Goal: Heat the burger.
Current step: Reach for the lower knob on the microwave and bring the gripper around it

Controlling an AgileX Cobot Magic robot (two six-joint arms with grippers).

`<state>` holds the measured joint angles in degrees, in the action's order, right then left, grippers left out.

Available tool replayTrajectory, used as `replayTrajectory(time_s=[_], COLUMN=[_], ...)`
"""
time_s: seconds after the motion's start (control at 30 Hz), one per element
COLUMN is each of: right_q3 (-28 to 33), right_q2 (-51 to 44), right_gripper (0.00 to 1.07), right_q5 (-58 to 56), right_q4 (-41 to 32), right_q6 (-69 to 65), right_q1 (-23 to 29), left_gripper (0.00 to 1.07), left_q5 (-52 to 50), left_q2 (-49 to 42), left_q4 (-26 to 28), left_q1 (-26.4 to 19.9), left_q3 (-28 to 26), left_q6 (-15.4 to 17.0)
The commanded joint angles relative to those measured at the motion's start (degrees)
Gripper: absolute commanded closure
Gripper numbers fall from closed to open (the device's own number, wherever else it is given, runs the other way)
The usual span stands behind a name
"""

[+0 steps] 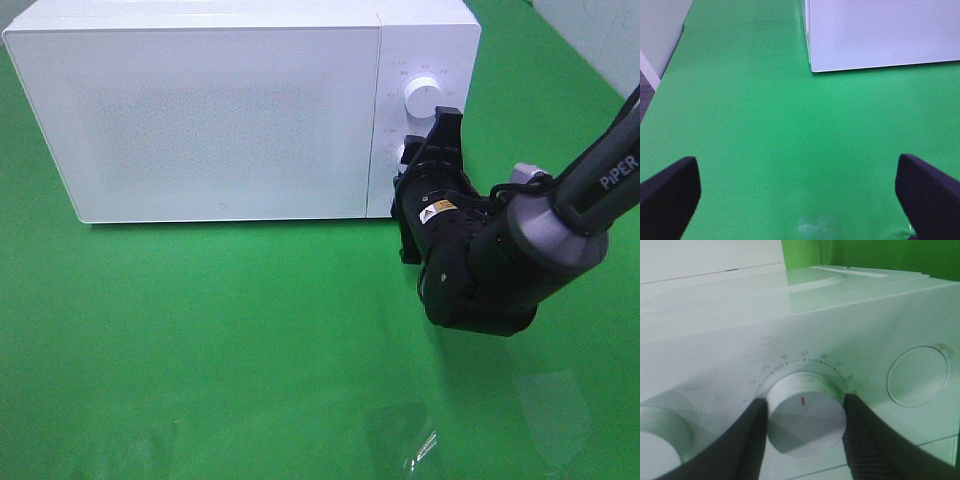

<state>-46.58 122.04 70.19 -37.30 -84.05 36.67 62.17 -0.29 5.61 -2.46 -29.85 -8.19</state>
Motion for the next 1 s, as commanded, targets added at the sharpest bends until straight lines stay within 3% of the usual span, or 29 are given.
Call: replayTrajectory(time_s=[0.03,0.6,0.9,1.0], right_q3=[-1.95,-1.95,-1.89,-1.89], right_q2=[-0.06,-0.06,-0.4,-1.09], right_gripper=[1.07,1.01,0.78,0.65], right_q5=[11.4,11.86,11.63,11.4], right_q4=[5.5,5.1,4.24,3.5], right_q6=[-0.69,4.93,8.08,10.77], right_q1=[-0.57,-0.57,-0.57,-0.57], left_gripper=[0.09,0.09,0.09,0.09], left_q5=[-0.74,-0.74,-0.74,-0.74], left_q2=[-0.34,-0.34,-0.34,-0.34], left_q4=[0.17,0.17,0.17,0.17], left_q1=[-0.23,-0.23,-0.23,-0.23], left_q3=[0.17,0.17,0.17,0.17], left_q6=[0.0,0.0,0.0,0.0])
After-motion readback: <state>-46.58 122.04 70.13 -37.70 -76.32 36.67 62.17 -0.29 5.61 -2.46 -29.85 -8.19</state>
